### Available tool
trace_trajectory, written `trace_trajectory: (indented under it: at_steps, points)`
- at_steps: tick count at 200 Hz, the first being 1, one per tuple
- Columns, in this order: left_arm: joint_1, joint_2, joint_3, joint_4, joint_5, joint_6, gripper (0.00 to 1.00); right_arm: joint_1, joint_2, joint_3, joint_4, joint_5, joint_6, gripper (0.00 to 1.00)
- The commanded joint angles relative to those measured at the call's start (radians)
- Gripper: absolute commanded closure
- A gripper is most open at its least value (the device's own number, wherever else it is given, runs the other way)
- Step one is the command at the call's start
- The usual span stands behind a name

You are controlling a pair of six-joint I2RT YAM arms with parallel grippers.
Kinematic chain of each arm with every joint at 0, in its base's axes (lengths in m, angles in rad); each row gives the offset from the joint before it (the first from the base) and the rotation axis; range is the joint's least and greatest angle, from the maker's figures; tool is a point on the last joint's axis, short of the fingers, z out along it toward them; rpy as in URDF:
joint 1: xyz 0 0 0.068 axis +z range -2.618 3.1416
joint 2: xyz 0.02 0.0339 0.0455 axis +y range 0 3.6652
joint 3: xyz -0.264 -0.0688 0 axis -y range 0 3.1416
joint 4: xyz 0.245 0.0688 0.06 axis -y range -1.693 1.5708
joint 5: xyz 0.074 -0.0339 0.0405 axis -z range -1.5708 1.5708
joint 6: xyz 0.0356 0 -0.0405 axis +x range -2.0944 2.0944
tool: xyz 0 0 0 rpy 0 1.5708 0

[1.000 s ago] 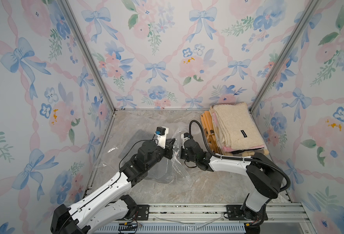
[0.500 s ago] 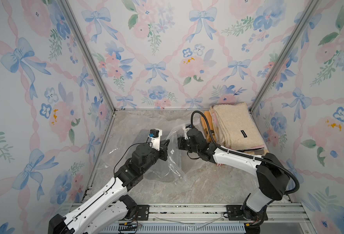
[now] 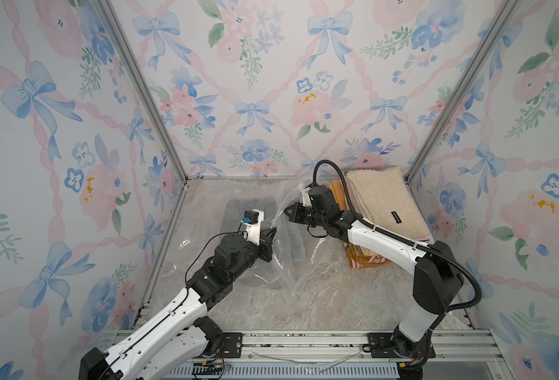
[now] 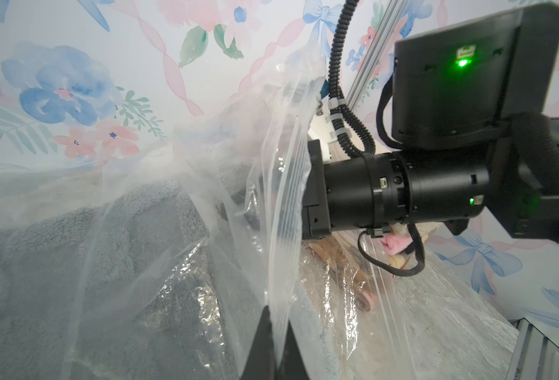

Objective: Take the blanket out of the vacuum bag
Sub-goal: Take out the blanket from the vacuum bag.

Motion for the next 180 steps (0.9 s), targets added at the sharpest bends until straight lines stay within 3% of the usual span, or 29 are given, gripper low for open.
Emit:
trace_trajectory:
  at_steps: [1, 43, 78, 106, 151, 180]
  points:
    - [0.007, 0.045, 0.008, 0.047, -0.021, -0.026, 1.0, 0.052, -0.075, -0.069, 0.01, 0.012, 0.029, 1.0]
    - [0.008, 0.146, 0.115, 0.079, -0.062, -0.019, 1.0, 0.093, -0.127, -0.189, 0.108, 0.091, 0.061, 1.0]
    - [0.022, 0.179, 0.177, 0.073, -0.157, -0.024, 1.0, 0.092, -0.155, -0.182, 0.084, 0.121, 0.025, 1.0]
    - [0.042, 0.213, 0.206, 0.014, -0.163, -0.019, 1.0, 0.089, -0.204, -0.177, 0.065, 0.16, -0.007, 1.0]
    - [0.048, 0.161, 0.111, 0.064, -0.033, -0.024, 1.0, 0.015, -0.213, -0.065, -0.019, 0.121, -0.05, 1.0]
    - [0.047, 0.129, 0.027, 0.111, 0.167, 0.0, 1.0, -0.017, -0.152, 0.045, -0.095, 0.116, -0.063, 1.0]
